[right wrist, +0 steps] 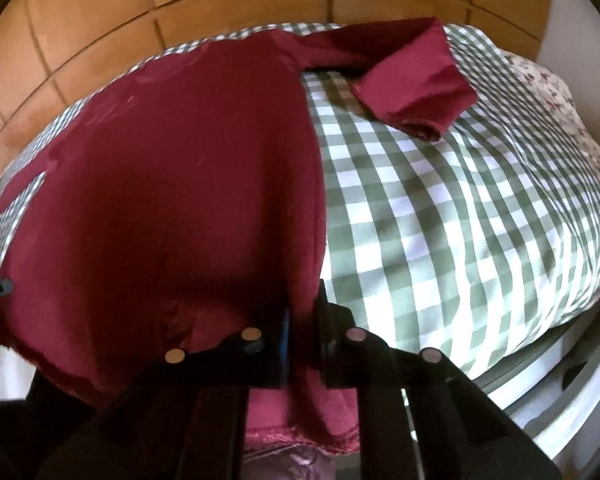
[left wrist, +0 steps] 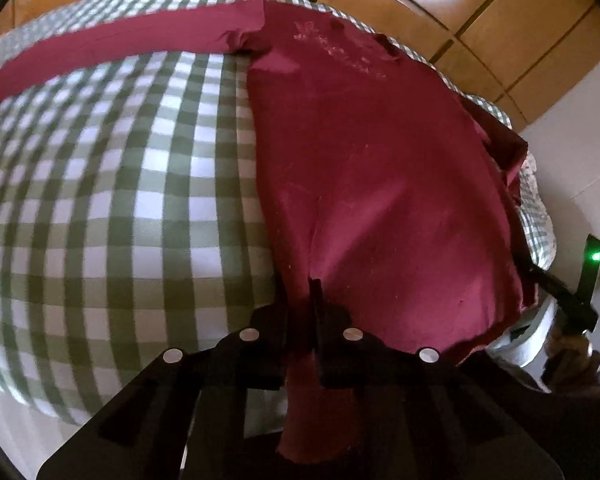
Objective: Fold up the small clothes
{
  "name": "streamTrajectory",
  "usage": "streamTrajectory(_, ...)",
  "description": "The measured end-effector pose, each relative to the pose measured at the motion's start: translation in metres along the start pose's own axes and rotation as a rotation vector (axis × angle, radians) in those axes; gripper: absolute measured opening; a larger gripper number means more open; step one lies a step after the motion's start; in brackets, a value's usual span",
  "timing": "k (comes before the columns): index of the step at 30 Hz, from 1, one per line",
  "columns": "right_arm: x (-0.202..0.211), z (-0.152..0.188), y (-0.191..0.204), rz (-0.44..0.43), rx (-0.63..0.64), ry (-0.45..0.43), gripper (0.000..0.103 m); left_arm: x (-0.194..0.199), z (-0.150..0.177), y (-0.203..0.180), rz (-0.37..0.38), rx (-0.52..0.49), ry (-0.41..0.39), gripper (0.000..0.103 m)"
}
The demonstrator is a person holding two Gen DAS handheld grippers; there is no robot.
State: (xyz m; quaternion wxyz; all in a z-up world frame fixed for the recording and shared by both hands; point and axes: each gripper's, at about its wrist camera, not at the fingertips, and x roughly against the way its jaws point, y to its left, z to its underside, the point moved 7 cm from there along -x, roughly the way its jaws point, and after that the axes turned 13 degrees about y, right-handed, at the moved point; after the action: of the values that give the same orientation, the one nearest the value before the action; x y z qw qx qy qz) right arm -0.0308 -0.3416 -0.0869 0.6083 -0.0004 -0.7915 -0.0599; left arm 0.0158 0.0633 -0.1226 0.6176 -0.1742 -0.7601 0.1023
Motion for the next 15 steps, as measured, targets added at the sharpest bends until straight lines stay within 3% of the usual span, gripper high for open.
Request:
streamTrajectory(1, 0.000, -0.003, -0.006, -0.005, -0.012, -0.001, 0.029, 0.004, -0.003, 0.001, -0.014, -0.005, -0.017, 0.009)
streamTrajectory(3, 0.009, -0.014, -0.020, 0.002, -0.064, -0.048, 0.055, 0.017, -0.017, -0.001, -0.026, -0.010, -0.063, 0.025)
streamTrajectory(5, 0.018, -0.033, -0.035, 0.021, -0.117, -0.105, 0.062, 0.030, -0.032, -0.001, -0.029, 0.009, -0.129, 0.065)
streamTrajectory(8, 0.018, -0.071, -0.050, 0.104, -0.161, -0.184, 0.073, 0.039, -0.057, -0.009, -0.061, -0.019, -0.181, 0.067)
streamTrajectory(15, -0.031, -0.132, -0.063, 0.175, -0.189, -0.153, 0.072, 0.009, -0.112, -0.053, -0.105, -0.136, -0.207, 0.069)
